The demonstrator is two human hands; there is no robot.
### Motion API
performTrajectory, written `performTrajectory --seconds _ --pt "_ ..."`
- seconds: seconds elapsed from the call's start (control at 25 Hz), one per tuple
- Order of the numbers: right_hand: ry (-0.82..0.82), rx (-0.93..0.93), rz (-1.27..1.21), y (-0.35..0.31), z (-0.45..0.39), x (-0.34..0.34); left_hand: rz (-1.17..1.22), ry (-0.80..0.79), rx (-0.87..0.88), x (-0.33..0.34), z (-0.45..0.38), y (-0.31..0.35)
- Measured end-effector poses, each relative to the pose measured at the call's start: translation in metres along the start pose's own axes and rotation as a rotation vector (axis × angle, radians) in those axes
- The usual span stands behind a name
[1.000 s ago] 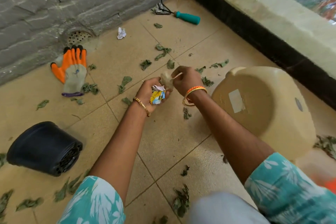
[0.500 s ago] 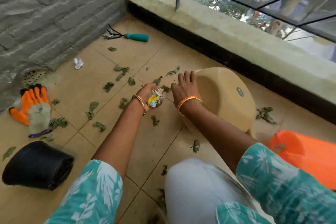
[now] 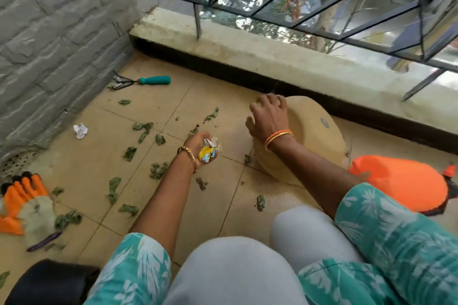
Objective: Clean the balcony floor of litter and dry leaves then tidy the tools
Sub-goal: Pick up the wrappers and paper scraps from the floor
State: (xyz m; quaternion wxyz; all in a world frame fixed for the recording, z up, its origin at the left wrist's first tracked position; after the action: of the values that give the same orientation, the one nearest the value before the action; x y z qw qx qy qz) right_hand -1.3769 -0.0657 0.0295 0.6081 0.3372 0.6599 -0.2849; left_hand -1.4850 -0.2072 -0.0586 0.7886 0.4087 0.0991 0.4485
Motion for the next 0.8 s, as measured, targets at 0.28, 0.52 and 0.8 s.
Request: performTrajectory --seconds 0.28,0.52,0.8 --pt "-0.512 0.82 -0.525 0.169 -0.005 -0.013 -0.123 -0.102 0.025 0.081 -0.005 0.032" --pt "-0.613 0.861 -0.773 0.162 0.053 0.039 -0.113 -0.026 0.078 0.091 -0.032 0.057" --pt "-0.609 0.927 -0.964 0.078 0.045 0.049 -0.244 0.159 0.289 0.076 -0.017 0.091"
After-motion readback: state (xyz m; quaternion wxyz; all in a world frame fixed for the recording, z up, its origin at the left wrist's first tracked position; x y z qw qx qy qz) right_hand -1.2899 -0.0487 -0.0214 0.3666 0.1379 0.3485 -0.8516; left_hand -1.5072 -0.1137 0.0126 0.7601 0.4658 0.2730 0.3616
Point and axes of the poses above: each hand's wrist, its own z-axis away from the middle knuckle, its own x-axis out of the palm, y = z × x, the point moved 5 cm from there along -z, towards the middle knuckle, and after that the axes turned 13 degrees about x, right-handed, at the moved point
